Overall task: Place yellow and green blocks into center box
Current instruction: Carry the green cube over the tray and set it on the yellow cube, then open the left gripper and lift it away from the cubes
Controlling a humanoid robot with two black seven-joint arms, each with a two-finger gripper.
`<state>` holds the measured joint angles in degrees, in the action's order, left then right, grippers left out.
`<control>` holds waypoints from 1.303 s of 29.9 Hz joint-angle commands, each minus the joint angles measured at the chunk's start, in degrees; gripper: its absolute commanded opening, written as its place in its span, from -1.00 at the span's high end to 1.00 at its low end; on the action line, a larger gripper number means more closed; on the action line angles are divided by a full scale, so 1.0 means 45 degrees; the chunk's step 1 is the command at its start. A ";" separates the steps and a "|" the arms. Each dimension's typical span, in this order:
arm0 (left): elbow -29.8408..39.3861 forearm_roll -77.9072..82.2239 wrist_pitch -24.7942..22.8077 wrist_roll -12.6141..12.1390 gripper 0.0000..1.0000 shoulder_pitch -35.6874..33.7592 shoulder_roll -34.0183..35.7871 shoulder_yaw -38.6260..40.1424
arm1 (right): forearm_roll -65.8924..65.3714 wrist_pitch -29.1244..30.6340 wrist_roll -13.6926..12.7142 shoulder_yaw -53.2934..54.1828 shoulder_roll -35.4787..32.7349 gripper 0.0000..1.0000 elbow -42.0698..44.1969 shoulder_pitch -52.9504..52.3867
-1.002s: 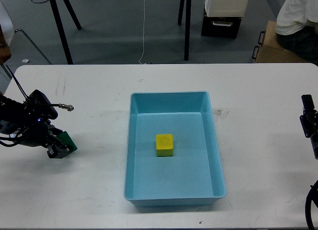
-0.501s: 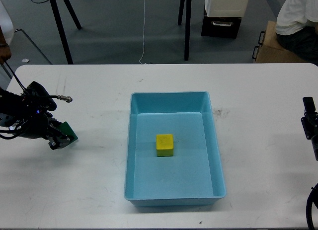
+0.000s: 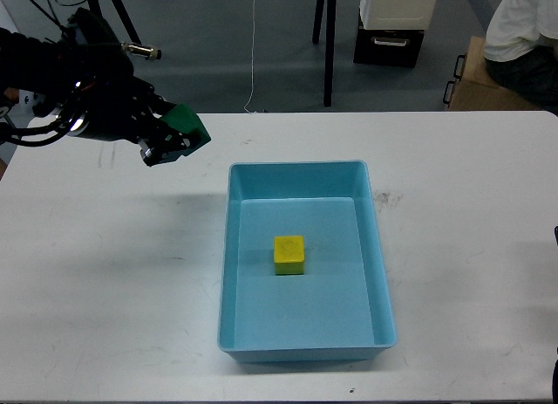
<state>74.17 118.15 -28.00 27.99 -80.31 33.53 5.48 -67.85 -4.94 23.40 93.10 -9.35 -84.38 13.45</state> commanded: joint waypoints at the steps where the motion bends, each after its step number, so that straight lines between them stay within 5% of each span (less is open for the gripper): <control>1: 0.0022 0.0209 0.0001 0.0002 0.54 -0.0141 -0.1511 -0.0066 | 0.0000 0.0003 -0.0004 0.0073 0.0007 -0.97 0.0119 0.0000; 13: -0.0739 0.1263 0.0001 0.0002 0.49 -0.0161 -0.4169 -0.2546 | 0.0020 -0.0016 -0.0004 0.0093 0.0007 -0.97 0.0119 0.0000; 28: -0.1150 0.1523 0.0001 0.0002 0.33 0.0855 -0.4269 -0.2586 | 0.0020 -0.0016 -0.0004 0.0093 0.0007 -0.97 0.0119 -0.0039; 39: -0.1189 0.1523 0.0001 0.0002 -0.32 0.1148 -0.4229 -0.2586 | 0.0020 -0.0016 -0.0004 0.0093 0.0007 -0.97 0.0119 -0.0039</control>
<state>68.84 125.00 -28.00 28.00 -75.48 14.53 -6.16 -67.76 -5.01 23.38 93.52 -9.31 -83.85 13.27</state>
